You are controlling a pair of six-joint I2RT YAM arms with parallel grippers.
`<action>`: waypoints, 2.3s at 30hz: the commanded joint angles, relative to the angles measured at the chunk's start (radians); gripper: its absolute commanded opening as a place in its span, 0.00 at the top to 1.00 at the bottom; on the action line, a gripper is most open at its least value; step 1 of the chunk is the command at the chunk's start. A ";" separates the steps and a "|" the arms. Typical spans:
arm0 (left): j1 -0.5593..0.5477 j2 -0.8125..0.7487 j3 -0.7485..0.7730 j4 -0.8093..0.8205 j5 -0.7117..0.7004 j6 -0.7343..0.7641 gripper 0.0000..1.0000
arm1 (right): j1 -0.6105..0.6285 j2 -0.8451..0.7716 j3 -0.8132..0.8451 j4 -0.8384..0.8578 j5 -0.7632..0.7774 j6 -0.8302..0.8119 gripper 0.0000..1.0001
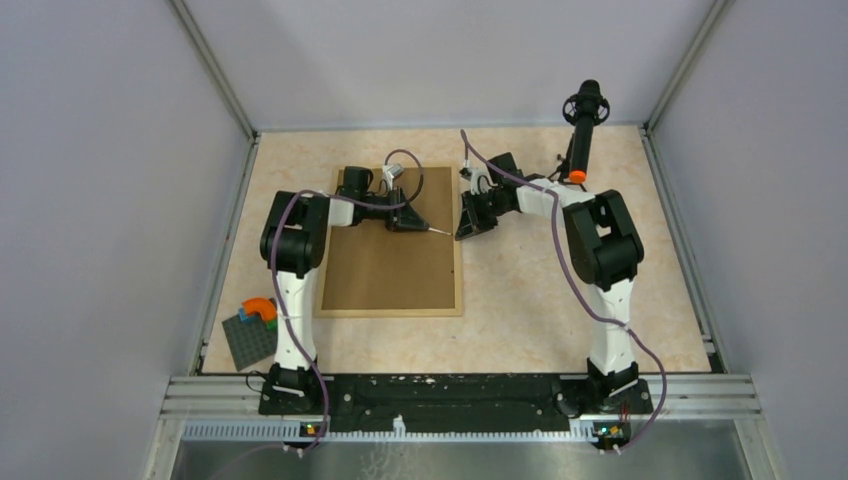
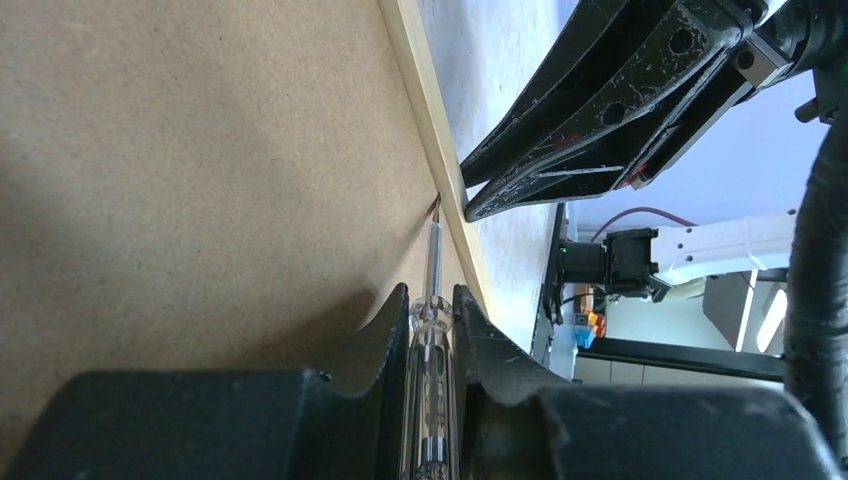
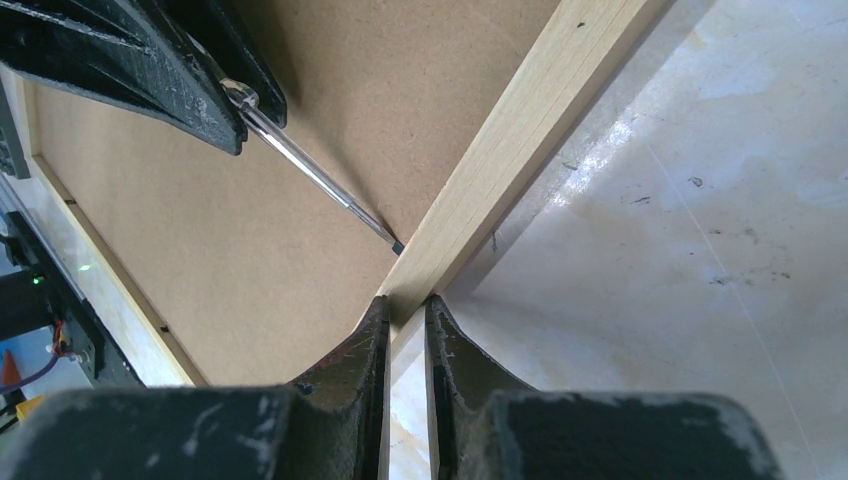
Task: Take the photo out of the frame
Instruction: Release the photo frame item from the photo frame.
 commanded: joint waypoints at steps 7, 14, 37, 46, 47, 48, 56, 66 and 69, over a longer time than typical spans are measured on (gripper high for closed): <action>-0.113 0.126 -0.022 -0.093 -0.201 0.094 1.00 | 0.051 0.120 -0.027 0.044 0.135 -0.048 1.00; -0.129 0.127 -0.021 -0.079 -0.194 0.109 1.00 | 0.054 0.121 -0.023 0.044 0.136 -0.049 1.00; -0.101 -0.115 0.059 -0.249 -0.341 0.291 1.00 | 0.027 0.126 -0.036 -0.008 0.246 -0.054 1.00; -0.084 -0.077 0.127 -0.392 -0.284 0.346 1.00 | 0.022 0.127 -0.036 -0.037 0.270 -0.064 1.00; -0.080 -0.084 0.132 -0.400 -0.283 0.353 1.00 | 0.022 0.126 -0.035 -0.037 0.270 -0.066 1.00; -0.078 -0.090 0.137 -0.409 -0.288 0.360 1.00 | 0.022 0.126 -0.036 -0.037 0.267 -0.070 1.00; -0.031 -0.068 0.192 -0.452 -0.282 0.372 1.00 | 0.022 0.127 -0.035 -0.041 0.259 -0.094 1.00; 0.018 -0.068 0.195 -0.485 -0.219 0.374 1.00 | 0.023 0.132 -0.033 -0.048 0.264 -0.097 1.00; 0.022 -0.074 0.176 -0.466 -0.221 0.363 1.00 | 0.022 0.133 -0.030 -0.051 0.265 -0.095 1.00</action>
